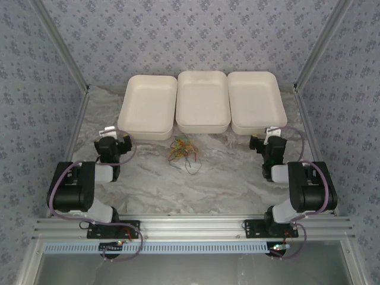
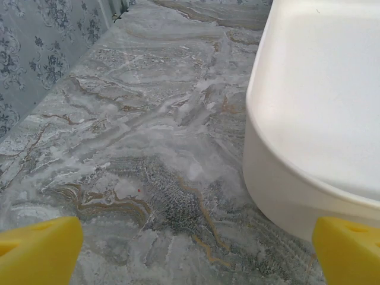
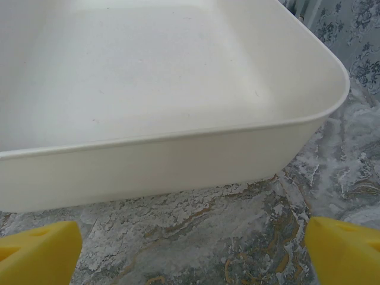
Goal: Untangle the cables
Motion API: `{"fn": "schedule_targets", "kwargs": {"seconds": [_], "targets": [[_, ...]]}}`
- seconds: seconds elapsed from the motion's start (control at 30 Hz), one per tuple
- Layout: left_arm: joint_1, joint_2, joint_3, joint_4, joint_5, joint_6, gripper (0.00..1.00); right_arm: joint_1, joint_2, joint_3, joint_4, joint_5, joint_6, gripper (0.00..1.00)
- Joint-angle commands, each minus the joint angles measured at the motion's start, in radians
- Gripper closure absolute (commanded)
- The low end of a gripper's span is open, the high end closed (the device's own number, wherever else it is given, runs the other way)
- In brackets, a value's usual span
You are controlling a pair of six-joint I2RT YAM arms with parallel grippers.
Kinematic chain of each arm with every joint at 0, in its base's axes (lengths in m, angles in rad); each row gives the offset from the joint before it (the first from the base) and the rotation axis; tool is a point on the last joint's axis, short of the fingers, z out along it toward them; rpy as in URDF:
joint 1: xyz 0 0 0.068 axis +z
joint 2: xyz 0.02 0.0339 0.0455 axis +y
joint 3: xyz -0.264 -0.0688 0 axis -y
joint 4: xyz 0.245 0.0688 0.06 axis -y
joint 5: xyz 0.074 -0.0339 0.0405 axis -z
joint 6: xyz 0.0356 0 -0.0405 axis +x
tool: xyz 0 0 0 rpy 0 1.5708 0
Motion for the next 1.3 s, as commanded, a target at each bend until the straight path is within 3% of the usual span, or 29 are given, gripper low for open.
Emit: {"fn": "schedule_targets", "kwargs": {"seconds": [0.0, 0.97, 1.03, 1.1, 1.13, 1.27], "targets": [[0.006, 0.016, 0.024, 0.039, -0.013, 0.013, 0.01, -0.006, 0.015, 0.02, 0.025, 0.021, -0.02, 0.01], [0.007, 0.014, 0.02, 0.048, -0.003, 0.017, 0.01, -0.024, -0.016, 0.032, -0.02, -0.018, -0.01, 0.01], [-0.001, -0.043, 0.024, 0.001, 0.009, 0.034, 0.01, -0.024, -0.065, 0.024, -0.053, 0.006, -0.002, 0.01], [-0.03, -0.204, 0.098, -0.282, -0.093, 0.007, 0.01, -0.003, -0.148, 0.012, -0.085, 0.071, -0.009, 0.01], [-0.033, -0.274, 0.125, -0.363, -0.088, -0.003, 0.01, 0.013, -0.211, 0.024, -0.146, 0.106, -0.017, 0.01], [-0.12, -0.569, 0.18, -0.511, -0.102, 0.014, 0.01, 0.119, -0.562, 0.205, -0.575, 0.173, 0.01, 0.01]]}}
